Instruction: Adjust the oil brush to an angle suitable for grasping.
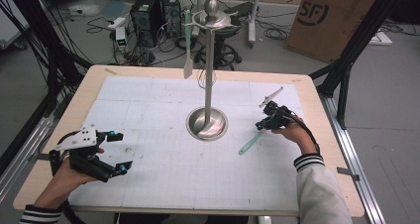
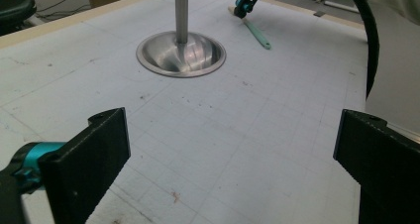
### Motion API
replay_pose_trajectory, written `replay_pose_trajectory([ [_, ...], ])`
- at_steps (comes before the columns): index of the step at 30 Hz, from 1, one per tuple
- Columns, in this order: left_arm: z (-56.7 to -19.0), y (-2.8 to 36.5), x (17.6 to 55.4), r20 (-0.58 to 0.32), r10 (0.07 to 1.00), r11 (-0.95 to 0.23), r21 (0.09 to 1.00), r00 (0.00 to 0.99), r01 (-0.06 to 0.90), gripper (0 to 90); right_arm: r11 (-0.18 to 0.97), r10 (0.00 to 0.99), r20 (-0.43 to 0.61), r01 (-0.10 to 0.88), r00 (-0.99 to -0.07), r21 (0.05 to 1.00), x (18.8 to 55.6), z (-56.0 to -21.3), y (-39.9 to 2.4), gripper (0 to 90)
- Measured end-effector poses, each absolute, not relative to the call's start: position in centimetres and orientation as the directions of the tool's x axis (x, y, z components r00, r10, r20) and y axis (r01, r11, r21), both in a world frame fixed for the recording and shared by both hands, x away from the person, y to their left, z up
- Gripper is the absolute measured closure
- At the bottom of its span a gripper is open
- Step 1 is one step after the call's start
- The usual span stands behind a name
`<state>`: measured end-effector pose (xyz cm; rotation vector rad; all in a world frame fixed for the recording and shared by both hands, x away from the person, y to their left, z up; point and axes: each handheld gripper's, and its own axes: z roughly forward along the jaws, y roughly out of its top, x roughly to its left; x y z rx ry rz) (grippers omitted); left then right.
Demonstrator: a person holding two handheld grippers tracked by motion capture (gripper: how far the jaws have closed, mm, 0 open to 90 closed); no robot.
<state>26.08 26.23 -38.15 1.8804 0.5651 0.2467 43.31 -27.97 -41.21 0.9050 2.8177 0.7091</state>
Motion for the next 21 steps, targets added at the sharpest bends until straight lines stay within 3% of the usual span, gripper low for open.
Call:
replay_pose_trajectory([
  [21,-38.14,26.21,26.07,-0.093,0.491,-0.285,0.922,0.866,0.261,1.7,0.743,0.575,0.019,0.531,-0.818,0.408,43.34,-41.76,-27.84,89.4],
])
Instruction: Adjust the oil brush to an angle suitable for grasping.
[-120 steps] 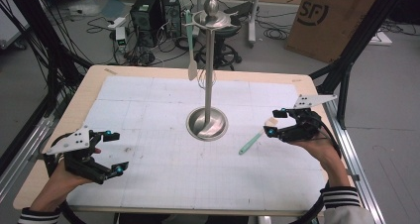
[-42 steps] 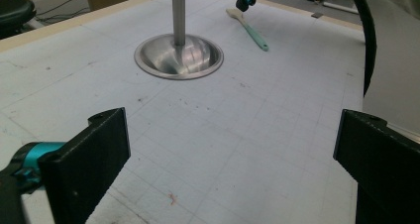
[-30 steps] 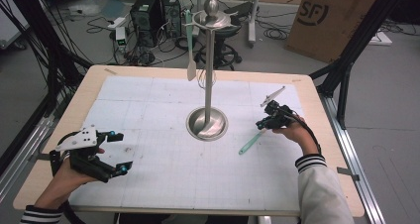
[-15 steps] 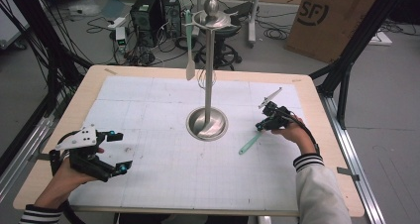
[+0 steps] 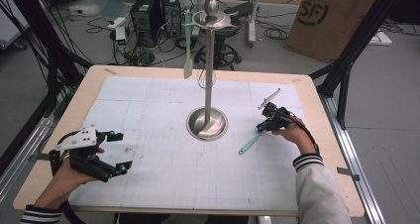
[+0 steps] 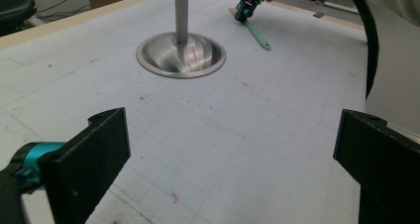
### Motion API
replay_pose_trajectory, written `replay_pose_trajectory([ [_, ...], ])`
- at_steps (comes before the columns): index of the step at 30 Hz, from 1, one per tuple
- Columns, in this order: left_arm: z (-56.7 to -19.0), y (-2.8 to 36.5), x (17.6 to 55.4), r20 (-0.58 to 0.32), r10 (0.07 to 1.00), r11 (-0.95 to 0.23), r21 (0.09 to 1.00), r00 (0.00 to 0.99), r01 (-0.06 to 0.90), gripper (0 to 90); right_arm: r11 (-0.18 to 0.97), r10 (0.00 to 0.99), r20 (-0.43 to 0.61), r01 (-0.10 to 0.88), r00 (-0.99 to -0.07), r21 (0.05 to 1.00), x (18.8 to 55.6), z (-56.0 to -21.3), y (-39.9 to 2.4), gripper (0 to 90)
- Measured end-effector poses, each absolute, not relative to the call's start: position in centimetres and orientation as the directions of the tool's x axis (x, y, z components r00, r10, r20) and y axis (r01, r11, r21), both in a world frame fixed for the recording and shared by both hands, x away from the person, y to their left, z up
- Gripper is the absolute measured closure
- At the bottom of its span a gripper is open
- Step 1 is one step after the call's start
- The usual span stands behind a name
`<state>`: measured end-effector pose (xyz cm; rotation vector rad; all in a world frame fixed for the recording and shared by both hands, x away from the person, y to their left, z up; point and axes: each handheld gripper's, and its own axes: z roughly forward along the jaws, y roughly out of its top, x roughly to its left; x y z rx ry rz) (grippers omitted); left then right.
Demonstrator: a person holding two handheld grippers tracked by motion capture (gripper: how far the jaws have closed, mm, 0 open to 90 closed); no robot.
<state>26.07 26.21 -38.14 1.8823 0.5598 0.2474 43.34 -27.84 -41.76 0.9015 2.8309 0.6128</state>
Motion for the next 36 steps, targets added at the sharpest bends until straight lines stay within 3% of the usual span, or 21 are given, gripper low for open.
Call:
replay_pose_trajectory([
  [36,-38.1,25.8,25.9,-0.088,0.482,-0.286,0.924,0.872,0.252,1.7,0.774,0.553,0.064,0.541,-0.831,0.329,40.3,-41.4,-29.6,89.5],
])
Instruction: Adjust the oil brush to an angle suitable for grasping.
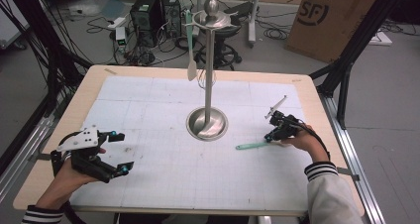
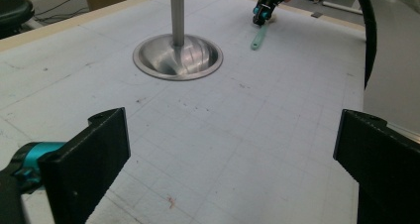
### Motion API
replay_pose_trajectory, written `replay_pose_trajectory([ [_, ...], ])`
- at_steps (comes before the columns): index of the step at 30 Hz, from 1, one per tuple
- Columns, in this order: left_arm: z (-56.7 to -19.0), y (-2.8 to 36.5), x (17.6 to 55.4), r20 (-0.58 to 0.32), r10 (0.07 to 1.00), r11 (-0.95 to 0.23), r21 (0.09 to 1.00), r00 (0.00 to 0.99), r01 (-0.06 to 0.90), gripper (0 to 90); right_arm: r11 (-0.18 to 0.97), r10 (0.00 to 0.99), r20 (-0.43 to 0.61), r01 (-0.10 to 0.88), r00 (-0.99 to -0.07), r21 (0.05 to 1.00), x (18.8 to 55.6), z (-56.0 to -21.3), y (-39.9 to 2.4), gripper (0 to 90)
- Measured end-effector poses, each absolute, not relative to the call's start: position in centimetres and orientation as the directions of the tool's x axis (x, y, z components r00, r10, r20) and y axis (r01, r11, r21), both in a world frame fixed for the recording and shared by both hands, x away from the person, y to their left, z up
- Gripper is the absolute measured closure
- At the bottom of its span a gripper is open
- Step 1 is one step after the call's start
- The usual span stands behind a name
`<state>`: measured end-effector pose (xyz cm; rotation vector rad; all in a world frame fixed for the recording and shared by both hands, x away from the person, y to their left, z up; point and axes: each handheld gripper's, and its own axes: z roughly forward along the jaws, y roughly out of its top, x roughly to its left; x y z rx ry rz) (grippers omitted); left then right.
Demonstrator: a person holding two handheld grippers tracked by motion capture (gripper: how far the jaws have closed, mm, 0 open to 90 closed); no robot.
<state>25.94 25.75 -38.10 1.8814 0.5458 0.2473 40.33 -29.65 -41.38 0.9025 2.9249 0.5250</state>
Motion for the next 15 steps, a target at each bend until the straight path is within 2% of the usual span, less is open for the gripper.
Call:
replay_pose_trajectory([
  [15,-38.06,25.69,25.77,-0.086,0.482,-0.285,0.926,0.872,0.248,1.7,0.78,0.54,0.088,0.537,-0.837,0.32,39.28,-41.34,-29.9,89.5],
])
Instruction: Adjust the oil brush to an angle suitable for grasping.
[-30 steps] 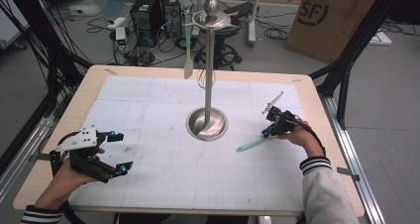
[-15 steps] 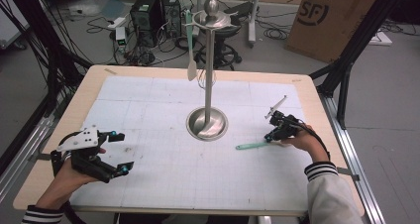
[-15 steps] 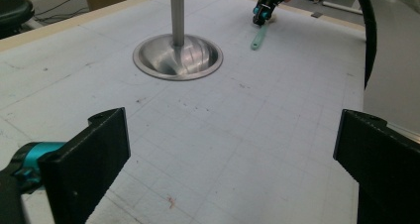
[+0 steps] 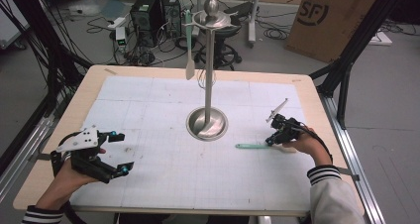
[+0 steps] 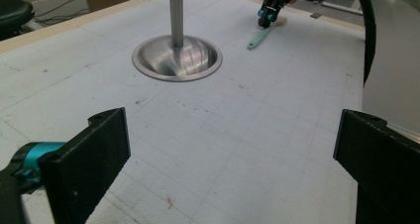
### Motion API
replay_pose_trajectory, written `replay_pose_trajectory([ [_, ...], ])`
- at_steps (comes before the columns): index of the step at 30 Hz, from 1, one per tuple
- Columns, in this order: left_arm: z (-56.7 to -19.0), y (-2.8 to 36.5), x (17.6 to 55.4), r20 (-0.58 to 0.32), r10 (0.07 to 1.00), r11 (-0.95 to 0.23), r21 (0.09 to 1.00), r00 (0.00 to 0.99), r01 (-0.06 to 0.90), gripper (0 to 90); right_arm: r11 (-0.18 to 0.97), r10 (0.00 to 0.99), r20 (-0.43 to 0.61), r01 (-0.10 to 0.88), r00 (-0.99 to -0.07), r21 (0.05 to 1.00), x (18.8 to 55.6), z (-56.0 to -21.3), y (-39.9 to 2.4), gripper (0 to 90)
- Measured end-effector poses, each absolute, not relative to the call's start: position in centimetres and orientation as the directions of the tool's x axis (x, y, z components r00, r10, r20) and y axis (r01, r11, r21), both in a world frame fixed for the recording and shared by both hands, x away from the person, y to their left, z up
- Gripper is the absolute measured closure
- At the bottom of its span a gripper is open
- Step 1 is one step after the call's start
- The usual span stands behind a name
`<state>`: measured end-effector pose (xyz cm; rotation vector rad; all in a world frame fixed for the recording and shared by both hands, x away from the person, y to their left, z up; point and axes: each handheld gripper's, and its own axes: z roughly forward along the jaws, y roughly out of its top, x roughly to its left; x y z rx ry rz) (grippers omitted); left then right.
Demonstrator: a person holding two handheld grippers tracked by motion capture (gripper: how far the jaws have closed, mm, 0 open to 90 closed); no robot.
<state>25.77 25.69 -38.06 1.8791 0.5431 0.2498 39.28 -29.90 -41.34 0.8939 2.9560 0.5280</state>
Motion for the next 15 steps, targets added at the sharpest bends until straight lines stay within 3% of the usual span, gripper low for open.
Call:
replay_pose_trajectory([
  [15,-38.0,25.5,25.6,-0.081,0.477,-0.288,0.926,0.875,0.243,1.7,0.784,0.527,0.109,0.532,-0.843,0.32,38.1,-41.4,-30.2,89.4],
])
